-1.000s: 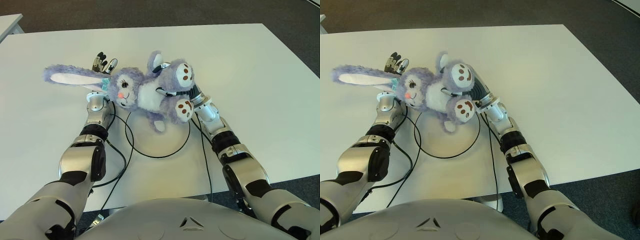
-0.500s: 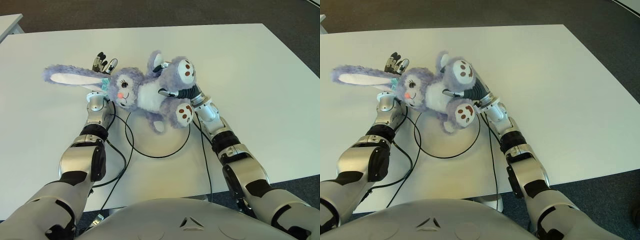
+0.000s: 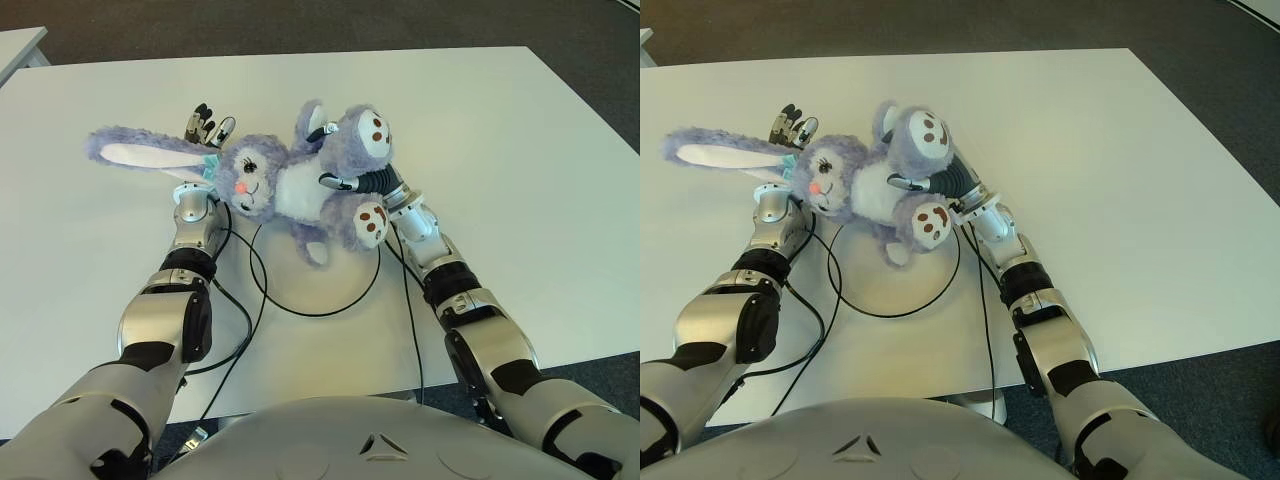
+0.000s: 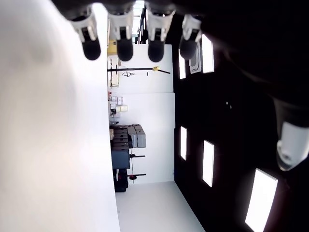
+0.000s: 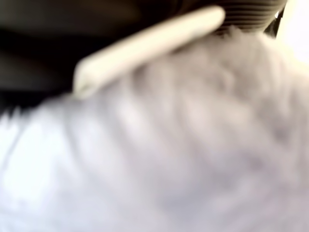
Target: Put the doll into the plate.
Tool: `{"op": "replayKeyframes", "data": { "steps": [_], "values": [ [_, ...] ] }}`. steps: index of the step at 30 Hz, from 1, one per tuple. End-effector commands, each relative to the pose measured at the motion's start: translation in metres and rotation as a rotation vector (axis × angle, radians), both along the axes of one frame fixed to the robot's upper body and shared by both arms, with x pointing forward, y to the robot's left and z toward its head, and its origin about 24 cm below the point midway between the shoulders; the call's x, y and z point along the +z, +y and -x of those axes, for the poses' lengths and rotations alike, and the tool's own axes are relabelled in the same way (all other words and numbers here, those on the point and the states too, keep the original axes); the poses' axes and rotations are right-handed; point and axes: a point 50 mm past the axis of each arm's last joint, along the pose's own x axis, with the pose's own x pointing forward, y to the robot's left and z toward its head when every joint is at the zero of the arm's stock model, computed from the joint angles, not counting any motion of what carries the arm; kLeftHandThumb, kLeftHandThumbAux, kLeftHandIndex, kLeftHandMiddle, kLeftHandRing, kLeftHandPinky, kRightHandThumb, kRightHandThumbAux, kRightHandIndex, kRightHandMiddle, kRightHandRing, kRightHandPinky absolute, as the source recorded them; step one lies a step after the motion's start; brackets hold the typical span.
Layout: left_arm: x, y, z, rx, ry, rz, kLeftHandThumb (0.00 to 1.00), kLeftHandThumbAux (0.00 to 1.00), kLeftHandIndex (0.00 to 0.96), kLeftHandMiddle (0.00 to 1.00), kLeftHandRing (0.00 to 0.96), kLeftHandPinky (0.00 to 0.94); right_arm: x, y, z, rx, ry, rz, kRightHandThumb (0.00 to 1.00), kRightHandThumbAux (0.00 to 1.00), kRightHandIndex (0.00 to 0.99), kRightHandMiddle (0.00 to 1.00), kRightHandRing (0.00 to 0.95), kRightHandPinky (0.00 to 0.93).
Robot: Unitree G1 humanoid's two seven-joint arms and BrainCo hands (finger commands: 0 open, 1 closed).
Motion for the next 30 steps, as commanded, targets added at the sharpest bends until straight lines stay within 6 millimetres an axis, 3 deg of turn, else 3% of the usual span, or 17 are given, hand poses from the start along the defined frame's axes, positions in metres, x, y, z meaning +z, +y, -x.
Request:
{"op": "replayKeyframes", "data": {
  "steps": [1, 30],
  "values": [
    [-0.0388, -0.0049, 0.0197, 0.001, 0.164, 0.029, 0.0, 0.5, 0.03, 0.088, 0.049, 0.0, -0.0022, -0.0001, 0.0006, -0.002, 0.028, 0.002, 0.173, 0.319, 0.0, 0.0, 0.0, 0.0],
    [-0.0387, -0.0053, 0.0191, -0.002, 0.165, 0.034, 0.0, 0.508, 0.022, 0.09, 0.056, 0.002, 0.0071, -0.0019, -0.0009, -0.014, 0.032, -0.001, 0.227, 0.283, 0.0, 0.0, 0.0, 0.0]
  ]
}}
